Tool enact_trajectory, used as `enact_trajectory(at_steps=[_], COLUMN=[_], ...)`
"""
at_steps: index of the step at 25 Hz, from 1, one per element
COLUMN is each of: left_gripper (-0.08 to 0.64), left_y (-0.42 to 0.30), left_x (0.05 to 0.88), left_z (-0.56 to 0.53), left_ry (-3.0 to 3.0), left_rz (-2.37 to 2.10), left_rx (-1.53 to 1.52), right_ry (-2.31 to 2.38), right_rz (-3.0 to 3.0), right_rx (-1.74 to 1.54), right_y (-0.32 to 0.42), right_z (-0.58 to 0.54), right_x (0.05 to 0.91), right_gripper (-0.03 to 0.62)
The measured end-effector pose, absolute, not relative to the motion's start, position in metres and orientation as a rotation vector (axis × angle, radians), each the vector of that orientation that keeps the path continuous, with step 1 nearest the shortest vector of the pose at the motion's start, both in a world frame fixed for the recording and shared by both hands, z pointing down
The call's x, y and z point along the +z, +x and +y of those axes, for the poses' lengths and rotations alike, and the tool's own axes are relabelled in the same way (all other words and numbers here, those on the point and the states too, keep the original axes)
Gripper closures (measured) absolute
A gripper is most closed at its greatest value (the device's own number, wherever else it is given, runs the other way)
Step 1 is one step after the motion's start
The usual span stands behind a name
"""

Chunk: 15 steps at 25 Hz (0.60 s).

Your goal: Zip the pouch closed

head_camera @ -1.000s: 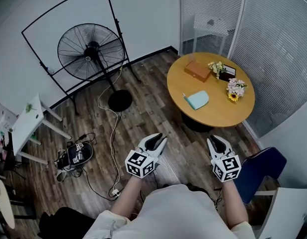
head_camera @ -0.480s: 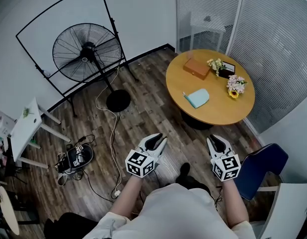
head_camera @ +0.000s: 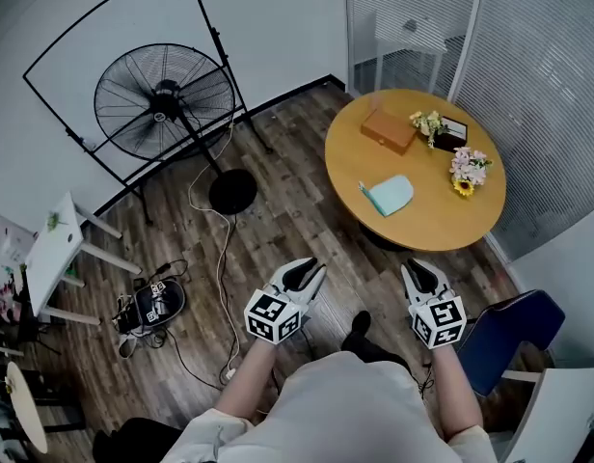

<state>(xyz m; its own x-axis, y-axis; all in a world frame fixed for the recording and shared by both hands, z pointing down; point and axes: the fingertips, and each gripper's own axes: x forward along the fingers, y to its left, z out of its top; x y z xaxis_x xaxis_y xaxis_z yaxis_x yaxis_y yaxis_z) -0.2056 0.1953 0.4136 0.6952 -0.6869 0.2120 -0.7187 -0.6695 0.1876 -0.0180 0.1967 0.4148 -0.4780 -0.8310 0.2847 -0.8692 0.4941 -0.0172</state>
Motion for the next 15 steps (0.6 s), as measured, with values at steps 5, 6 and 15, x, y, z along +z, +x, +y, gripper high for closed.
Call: enact_trajectory(at_steps=[5, 6, 15], left_gripper=[0.462, 0.462, 0.462], left_y=[-0.187, -0.183, -0.139], left_x=[0.421, 0.422, 0.424], left_z=[0.152, 0.144, 0.067], left_ry=[2.635, 2.634, 2.630], left_rz=[-1.114, -1.113, -1.129], left_rx=[0.203, 0.210, 0.231], right_ry=[1.421, 1.417, 1.362], right_rz=[-2.510, -2.513, -2.559], right_rx=[0.258, 0.261, 0.296], right_y=[-0.005, -0.002, 0.036], right_z=[0.149, 0.140, 0.061], right_x=[0.425, 0.427, 0.437], right_gripper=[0.532, 0.532, 0.532])
